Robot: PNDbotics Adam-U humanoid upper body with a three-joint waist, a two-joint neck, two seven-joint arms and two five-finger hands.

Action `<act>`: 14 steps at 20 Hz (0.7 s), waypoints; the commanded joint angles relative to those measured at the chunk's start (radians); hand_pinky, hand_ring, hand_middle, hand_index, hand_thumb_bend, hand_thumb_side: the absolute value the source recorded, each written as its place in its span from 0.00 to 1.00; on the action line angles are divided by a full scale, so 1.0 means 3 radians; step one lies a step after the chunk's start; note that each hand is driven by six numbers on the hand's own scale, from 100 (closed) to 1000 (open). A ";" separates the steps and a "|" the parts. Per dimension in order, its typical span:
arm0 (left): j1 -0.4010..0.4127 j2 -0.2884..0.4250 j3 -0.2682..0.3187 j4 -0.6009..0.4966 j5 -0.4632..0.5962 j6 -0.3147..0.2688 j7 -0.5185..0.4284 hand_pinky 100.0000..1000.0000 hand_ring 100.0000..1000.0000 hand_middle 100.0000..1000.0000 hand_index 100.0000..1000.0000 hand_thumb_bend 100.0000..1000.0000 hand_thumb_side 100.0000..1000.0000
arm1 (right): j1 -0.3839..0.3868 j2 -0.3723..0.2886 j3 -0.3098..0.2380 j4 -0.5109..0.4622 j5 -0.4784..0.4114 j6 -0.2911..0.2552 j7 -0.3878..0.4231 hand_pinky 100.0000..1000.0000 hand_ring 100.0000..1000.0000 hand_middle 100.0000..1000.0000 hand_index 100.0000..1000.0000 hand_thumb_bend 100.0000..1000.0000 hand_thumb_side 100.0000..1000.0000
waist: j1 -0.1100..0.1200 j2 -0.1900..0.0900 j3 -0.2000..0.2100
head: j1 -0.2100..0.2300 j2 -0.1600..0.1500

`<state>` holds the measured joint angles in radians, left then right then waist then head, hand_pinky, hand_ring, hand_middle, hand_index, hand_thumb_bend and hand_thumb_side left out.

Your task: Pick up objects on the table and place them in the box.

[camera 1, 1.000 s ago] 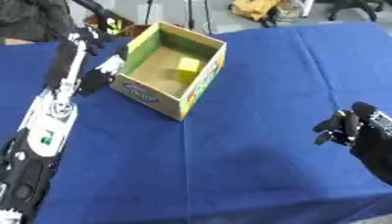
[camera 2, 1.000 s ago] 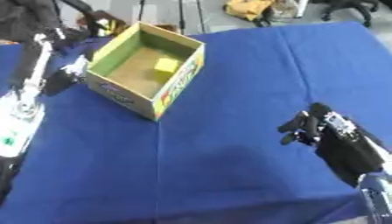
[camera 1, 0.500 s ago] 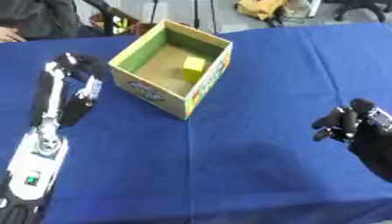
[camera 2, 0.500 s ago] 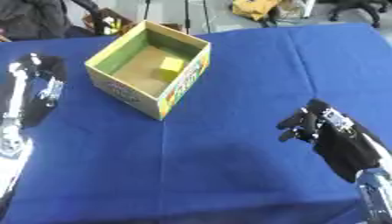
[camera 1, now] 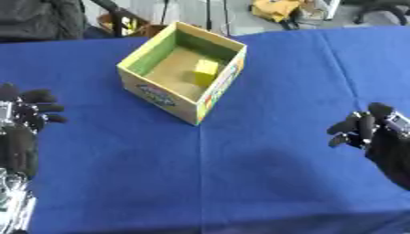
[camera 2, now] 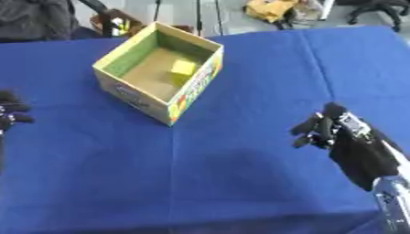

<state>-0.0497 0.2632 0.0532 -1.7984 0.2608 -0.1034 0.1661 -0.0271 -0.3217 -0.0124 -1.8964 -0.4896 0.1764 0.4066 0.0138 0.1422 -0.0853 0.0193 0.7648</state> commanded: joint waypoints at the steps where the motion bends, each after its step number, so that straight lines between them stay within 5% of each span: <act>1: -0.0006 -0.0053 0.0056 -0.0005 0.0082 -0.0019 -0.0051 0.46 0.53 0.52 0.64 0.25 0.93 | -0.0037 -0.0029 -0.0036 -0.0046 -0.0033 -0.0008 -0.0021 0.53 0.62 0.43 0.32 0.00 0.59 | 0.0000 -0.0017 0.0006 | -0.0008 0.0017; 14: 0.0001 -0.0174 0.0037 0.0083 0.0114 -0.0063 -0.0159 0.46 0.52 0.51 0.63 0.26 0.93 | -0.0036 -0.0014 -0.0042 -0.0044 -0.0069 -0.0029 -0.0076 0.52 0.61 0.42 0.32 0.00 0.58 | -0.0003 -0.0005 0.0009 | -0.0008 0.0017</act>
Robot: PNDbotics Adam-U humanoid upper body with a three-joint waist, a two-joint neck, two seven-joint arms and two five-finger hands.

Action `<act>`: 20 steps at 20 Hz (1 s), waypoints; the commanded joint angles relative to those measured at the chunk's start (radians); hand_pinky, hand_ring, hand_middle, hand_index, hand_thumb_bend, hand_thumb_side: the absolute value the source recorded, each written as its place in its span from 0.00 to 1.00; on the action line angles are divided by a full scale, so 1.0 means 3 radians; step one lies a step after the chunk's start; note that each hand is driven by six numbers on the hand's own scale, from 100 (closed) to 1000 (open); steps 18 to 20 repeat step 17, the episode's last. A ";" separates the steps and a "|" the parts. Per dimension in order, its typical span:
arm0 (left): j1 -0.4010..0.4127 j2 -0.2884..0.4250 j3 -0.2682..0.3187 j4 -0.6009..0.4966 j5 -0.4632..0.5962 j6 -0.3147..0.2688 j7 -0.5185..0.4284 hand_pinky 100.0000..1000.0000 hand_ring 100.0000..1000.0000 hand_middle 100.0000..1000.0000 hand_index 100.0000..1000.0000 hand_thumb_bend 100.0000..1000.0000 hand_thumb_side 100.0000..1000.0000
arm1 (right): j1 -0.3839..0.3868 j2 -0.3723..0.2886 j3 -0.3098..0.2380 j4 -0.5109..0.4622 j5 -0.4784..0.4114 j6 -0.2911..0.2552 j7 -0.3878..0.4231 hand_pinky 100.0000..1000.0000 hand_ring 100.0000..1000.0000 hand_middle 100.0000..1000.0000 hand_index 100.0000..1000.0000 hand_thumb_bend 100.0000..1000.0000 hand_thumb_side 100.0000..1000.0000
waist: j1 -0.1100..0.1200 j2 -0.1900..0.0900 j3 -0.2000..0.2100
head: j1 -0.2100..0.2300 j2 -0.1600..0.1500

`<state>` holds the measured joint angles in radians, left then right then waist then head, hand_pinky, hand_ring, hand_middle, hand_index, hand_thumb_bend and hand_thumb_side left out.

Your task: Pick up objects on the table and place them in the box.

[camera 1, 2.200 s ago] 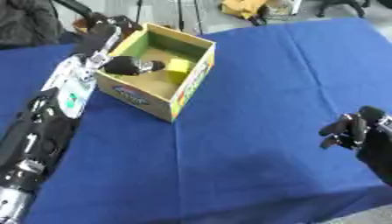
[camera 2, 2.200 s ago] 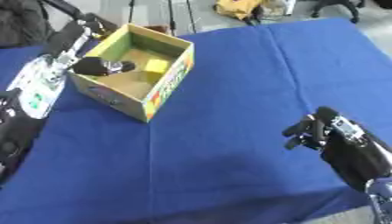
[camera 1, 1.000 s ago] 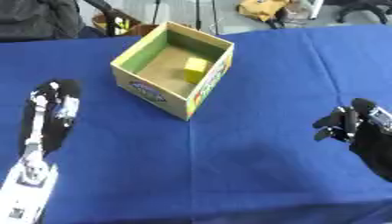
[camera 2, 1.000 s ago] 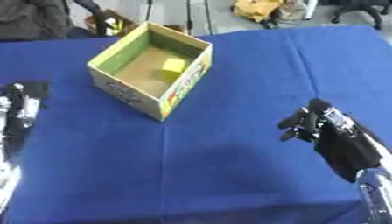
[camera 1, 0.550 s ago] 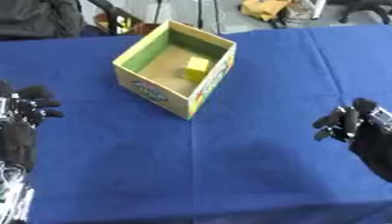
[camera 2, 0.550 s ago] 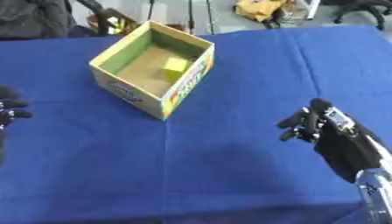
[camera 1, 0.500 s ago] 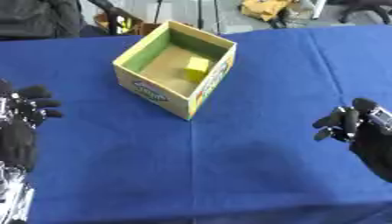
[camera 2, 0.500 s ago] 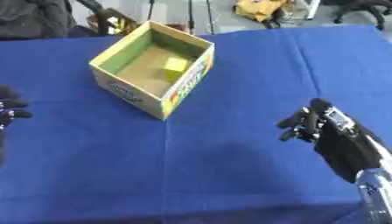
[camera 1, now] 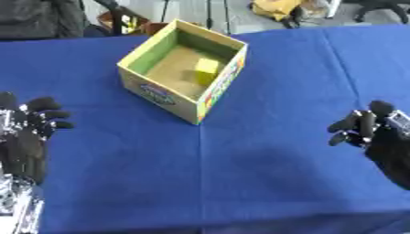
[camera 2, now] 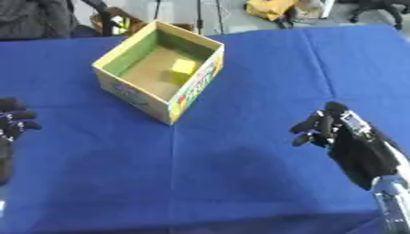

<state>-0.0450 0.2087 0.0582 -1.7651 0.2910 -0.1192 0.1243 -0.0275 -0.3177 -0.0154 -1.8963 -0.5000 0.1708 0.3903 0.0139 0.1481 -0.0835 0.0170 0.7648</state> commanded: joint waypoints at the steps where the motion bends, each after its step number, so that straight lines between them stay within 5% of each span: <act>1: -0.0019 -0.0002 0.0023 -0.0023 0.0014 -0.0013 -0.0018 0.46 0.52 0.51 0.63 0.26 0.93 | -0.0036 -0.0026 -0.0032 -0.0044 -0.0039 -0.0014 -0.0033 0.52 0.61 0.42 0.32 0.00 0.58 | -0.0003 -0.0023 0.0004 | -0.0001 0.0017; 20: -0.0050 -0.0090 0.0026 0.0006 0.0003 -0.0051 -0.0048 0.46 0.53 0.51 0.64 0.27 0.93 | -0.0035 -0.0007 -0.0033 -0.0042 -0.0074 -0.0022 -0.0091 0.52 0.60 0.42 0.32 0.00 0.59 | 0.0001 -0.0002 0.0024 | -0.0009 0.0017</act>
